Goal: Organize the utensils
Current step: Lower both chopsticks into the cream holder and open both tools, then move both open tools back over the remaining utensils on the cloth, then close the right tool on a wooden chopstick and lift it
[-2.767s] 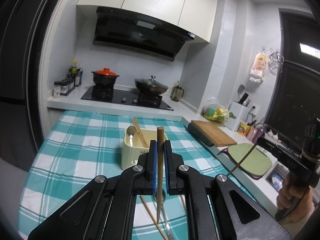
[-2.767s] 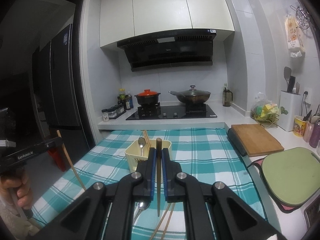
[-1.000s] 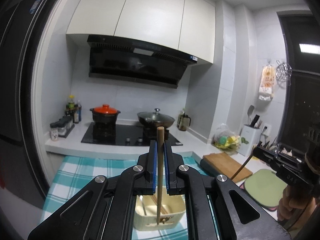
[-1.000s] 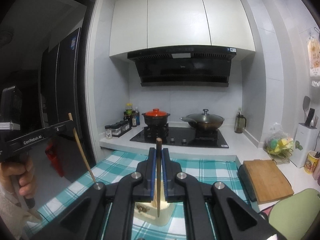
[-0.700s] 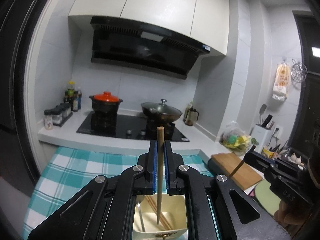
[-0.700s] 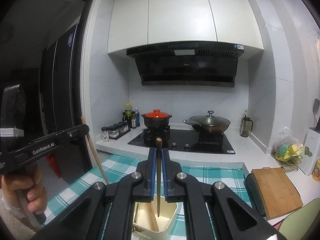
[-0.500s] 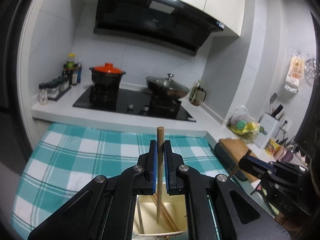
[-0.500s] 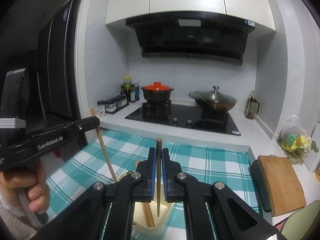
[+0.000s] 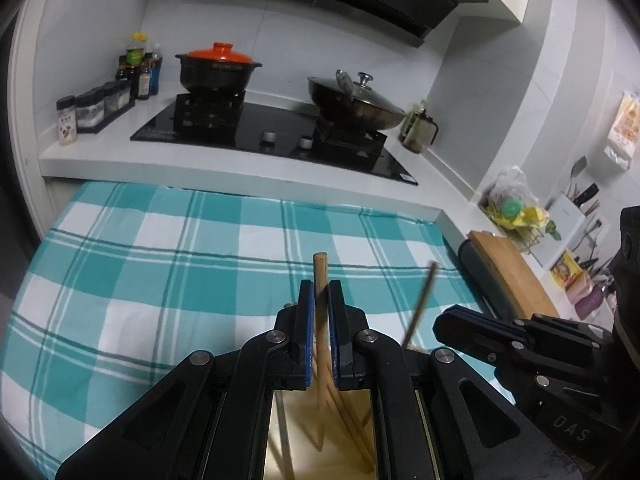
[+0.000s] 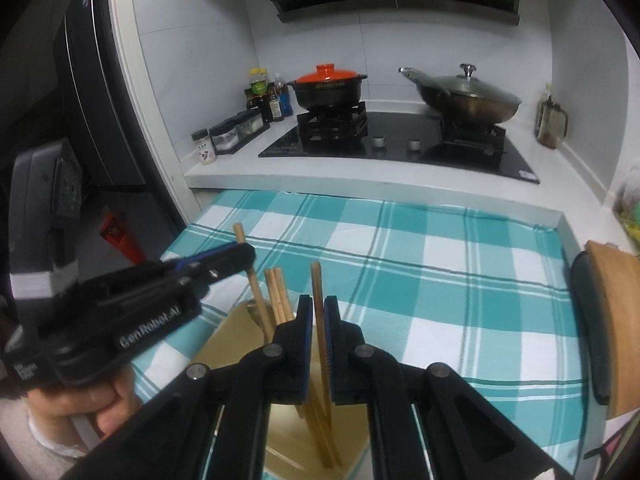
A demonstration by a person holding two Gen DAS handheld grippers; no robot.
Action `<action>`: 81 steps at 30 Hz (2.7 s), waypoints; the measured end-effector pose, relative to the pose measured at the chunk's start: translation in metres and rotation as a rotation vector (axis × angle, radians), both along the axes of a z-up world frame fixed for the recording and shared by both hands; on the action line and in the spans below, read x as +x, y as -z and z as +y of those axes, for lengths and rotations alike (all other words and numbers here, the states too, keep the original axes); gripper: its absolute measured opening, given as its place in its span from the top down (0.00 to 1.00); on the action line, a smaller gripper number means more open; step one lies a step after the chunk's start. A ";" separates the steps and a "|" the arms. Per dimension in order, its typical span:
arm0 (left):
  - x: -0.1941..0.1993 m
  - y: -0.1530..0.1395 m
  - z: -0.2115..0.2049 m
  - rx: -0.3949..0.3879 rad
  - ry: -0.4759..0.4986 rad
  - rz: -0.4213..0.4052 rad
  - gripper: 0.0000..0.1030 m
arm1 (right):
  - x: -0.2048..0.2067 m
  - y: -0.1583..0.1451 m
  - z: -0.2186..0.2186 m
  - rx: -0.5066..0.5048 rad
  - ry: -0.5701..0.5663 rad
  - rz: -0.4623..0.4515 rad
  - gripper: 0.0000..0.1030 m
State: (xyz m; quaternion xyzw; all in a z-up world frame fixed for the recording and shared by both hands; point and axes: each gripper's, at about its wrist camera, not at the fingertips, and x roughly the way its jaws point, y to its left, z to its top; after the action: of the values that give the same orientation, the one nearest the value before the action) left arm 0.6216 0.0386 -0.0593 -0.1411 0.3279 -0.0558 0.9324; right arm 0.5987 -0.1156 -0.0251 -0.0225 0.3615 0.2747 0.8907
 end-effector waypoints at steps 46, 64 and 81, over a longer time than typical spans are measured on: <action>-0.377 0.107 -0.029 0.069 0.105 0.186 0.09 | -0.395 0.136 -0.131 -0.161 0.284 -0.084 0.65; -0.352 0.125 -0.034 0.072 0.044 0.228 0.09 | -0.374 0.156 -0.130 -0.127 0.302 -0.025 0.65; -0.295 0.152 -0.057 0.157 0.003 0.259 0.11 | -0.330 0.160 -0.121 -0.096 0.269 0.056 0.66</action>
State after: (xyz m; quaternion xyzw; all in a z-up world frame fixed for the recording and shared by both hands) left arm 0.3266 -0.0187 -0.2110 -0.0732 0.4493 -0.0126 0.8903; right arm 0.2691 -0.2367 -0.1852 -0.0089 0.3989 0.1357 0.9069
